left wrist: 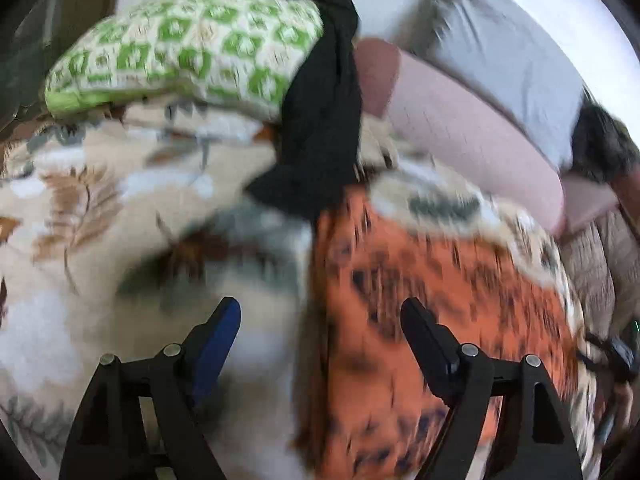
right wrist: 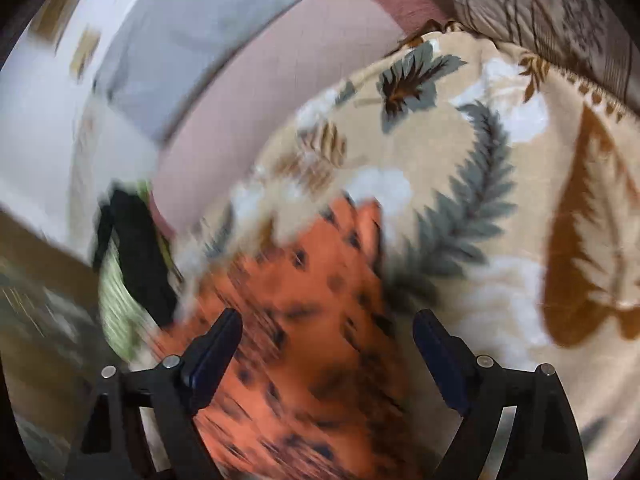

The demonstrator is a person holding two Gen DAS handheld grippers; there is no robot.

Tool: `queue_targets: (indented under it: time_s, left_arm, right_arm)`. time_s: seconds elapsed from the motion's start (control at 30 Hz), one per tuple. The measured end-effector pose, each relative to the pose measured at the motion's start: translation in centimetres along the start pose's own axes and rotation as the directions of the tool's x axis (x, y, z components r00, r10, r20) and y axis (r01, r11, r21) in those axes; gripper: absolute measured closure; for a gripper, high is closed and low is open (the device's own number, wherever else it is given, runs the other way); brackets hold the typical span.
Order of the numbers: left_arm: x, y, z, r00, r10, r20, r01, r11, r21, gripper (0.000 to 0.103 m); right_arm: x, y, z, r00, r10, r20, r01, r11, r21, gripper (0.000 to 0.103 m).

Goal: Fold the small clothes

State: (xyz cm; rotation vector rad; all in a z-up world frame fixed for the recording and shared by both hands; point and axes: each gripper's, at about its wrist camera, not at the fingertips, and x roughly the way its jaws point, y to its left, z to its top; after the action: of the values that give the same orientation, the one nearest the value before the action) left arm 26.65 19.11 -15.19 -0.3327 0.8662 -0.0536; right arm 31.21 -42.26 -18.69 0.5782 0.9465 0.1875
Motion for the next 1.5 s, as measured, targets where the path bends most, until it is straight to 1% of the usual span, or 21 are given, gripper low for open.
queue_targets:
  time_s: [0.1,0.17,0.2,0.23,0.27,0.3,0.37,0.53,0.63,0.73,0.8,0.87,0.9,0.93,1.1,1.2,1.33,1.37,1.4,1.43,1.5]
  left_arm:
    - [2.1,-1.0,-2.4,0.994,-0.027,-0.107,0.034,0.998,0.059,0.021]
    - [4.0,-1.5,-3.1,0.986,-0.044,-0.158,0.05,0.998,0.035,0.021]
    - [4.3,-1.9,-3.2,0.99,-0.008,-0.143,0.013,0.999,0.033,0.023]
    - [4.3,-2.6,-3.0,0.989,0.018,-0.146,-0.012,0.999,0.043,0.06]
    - [4.4,-3.2,-2.5,0.986,0.002,-0.169,0.008,0.998,0.059,0.087]
    - [4.2,-3.7,-1.8,0.981,-0.014,-0.196,0.021,0.999,0.037,0.086]
    - [2.6,-4.6,-0.8,0.987,0.004,-0.162,0.004,0.999,0.052,0.087]
    - [-6.6,-7.2,-1.3,0.997,-0.062,-0.055,0.068,0.991,0.117,0.087]
    - [-11.7,-7.3,-4.7,0.995,-0.096,-0.033,0.099,0.99,0.103,0.086]
    - [-12.5,-5.4,-10.4,0.994,-0.075,-0.079,0.079,0.995,0.059,0.076]
    - [-10.4,-3.3,-14.3,0.983,-0.061,-0.173,0.064,0.998,0.013,0.058]
    - [-8.1,-0.8,-17.0,0.965,-0.004,-0.261,-0.002,1.0,-0.022,0.058]
    - [-8.7,-0.4,-17.0,0.974,-0.018,-0.228,0.013,1.0,-0.024,0.056]
    - [-9.3,-0.2,-16.4,0.978,-0.004,-0.207,-0.001,1.0,-0.024,0.055]
    - [-11.2,-0.8,-12.1,0.997,0.027,-0.074,-0.026,0.999,0.019,0.044]
    - [-9.0,-1.8,-11.0,0.996,0.011,-0.084,-0.005,0.998,0.07,0.044]
    - [-5.2,-3.2,-10.1,0.992,0.043,-0.119,-0.029,0.993,0.115,0.044]
    - [-4.3,-3.3,-9.8,0.991,0.056,-0.125,-0.041,0.992,0.122,0.044]
    - [-3.7,-3.1,-9.6,0.989,0.07,-0.133,-0.054,0.991,0.123,0.053]
    - [-3.2,-3.1,-9.5,0.986,0.09,-0.142,-0.072,0.989,0.127,0.092]
    - [-3.3,-3.2,-9.1,0.986,0.113,-0.121,-0.095,0.985,0.144,0.097]
  right_arm:
    - [2.0,-0.7,-0.9,0.995,-0.023,-0.094,0.019,0.999,-0.041,0.014]
    - [3.5,-0.3,-0.8,0.992,0.0,-0.125,-0.006,0.998,-0.055,0.015]
    - [3.9,-0.1,-0.7,0.991,-0.009,-0.133,0.002,0.998,-0.056,0.022]
    - [4.4,0.1,-0.6,0.987,-0.006,-0.163,0.001,0.999,-0.033,0.053]
    - [5.2,0.5,-0.5,0.974,0.022,-0.223,-0.023,1.0,-0.005,0.077]
    - [5.2,1.0,-0.5,0.973,0.0,-0.229,-0.005,1.0,-0.022,0.084]
    - [4.6,2.2,-0.2,0.973,-0.016,-0.23,0.005,0.999,-0.051,0.085]
    - [-3.1,5.4,-0.4,0.988,0.068,-0.141,-0.078,0.995,-0.066,0.087]
    - [-7.3,6.3,-3.2,0.988,0.08,-0.135,-0.094,0.99,-0.107,0.087]
    - [-10.1,4.8,-8.0,0.984,0.078,-0.157,-0.092,0.992,-0.086,0.086]
    - [-9.3,2.2,-12.6,0.977,0.036,-0.208,-0.051,0.996,-0.067,0.078]
    - [-7.1,-1.7,-16.3,0.948,-0.027,-0.316,0.031,0.999,0.007,0.046]
    - [-7.1,-2.7,-17.0,0.953,-0.027,-0.302,0.038,0.999,0.031,0.042]
    - [-8.1,-3.1,-17.1,0.97,0.023,-0.241,-0.014,0.999,0.039,0.042]
    - [-10.5,-1.8,-13.4,0.992,0.014,-0.123,-0.012,1.0,0.018,0.041]
    - [-9.2,0.5,-10.7,0.997,-0.003,-0.078,0.0,0.999,-0.046,0.041]
    - [-5.1,2.2,-8.3,0.991,-0.112,-0.07,0.103,0.987,-0.124,0.041]
    - [-4.7,2.2,-8.1,0.988,-0.139,-0.073,0.128,0.982,-0.138,0.045]
    - [-3.9,2.2,-7.9,0.98,-0.176,-0.096,0.159,0.974,-0.162,0.082]
    - [-3.2,2.6,-8.0,0.969,-0.211,-0.126,0.185,0.964,-0.192,0.098]
    - [-3.8,4.7,-8.3,0.958,-0.273,-0.083,0.237,0.925,-0.298,0.098]
